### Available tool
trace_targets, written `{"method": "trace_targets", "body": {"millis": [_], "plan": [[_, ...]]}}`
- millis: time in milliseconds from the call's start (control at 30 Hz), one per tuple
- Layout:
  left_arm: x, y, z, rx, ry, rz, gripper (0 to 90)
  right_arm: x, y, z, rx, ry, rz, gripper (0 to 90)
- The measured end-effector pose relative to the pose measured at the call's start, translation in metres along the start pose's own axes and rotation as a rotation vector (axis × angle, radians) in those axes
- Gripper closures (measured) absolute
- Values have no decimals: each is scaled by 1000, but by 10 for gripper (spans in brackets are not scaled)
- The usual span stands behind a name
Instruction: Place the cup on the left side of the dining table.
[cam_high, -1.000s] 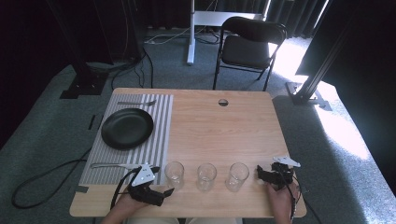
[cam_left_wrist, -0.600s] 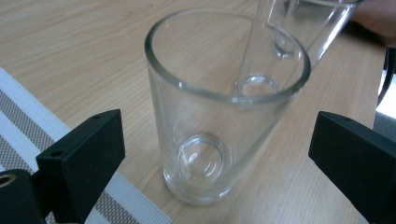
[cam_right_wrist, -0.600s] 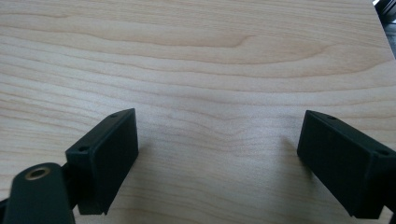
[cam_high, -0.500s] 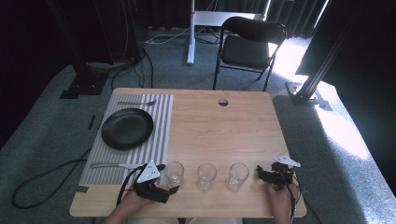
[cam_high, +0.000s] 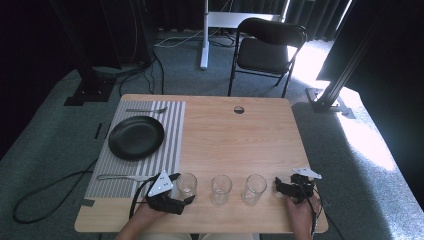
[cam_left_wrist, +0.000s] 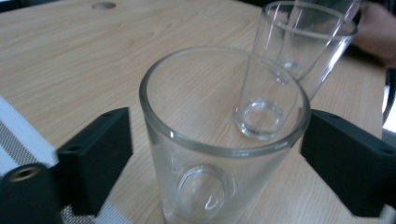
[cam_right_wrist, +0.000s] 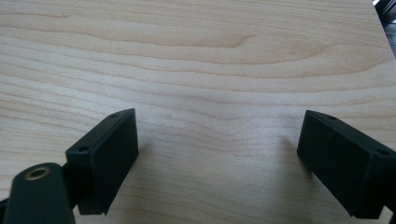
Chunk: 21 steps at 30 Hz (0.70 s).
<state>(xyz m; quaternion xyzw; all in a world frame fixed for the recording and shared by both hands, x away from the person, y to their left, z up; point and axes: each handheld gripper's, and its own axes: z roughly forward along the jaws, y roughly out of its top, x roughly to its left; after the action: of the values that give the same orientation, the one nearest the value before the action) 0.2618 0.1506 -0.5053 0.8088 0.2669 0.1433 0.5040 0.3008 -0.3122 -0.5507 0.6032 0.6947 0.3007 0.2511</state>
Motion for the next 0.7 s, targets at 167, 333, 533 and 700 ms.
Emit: {"method": "trace_targets", "body": {"millis": [167, 333, 533, 700], "plan": [[0, 0, 2, -31, 6, -6, 149, 0, 0, 0, 0, 0, 0, 119], [0, 1, 4, -37, 6, -9, 168, 0, 0, 0, 0, 0, 0, 119], [-4, 1, 7, -38, 12, -1, 221, 0, 0, 0, 0, 0, 0, 119], [-5, 2, 10, -47, 39, -17, 272, 0, 0, 0, 0, 0, 0, 119]]}}
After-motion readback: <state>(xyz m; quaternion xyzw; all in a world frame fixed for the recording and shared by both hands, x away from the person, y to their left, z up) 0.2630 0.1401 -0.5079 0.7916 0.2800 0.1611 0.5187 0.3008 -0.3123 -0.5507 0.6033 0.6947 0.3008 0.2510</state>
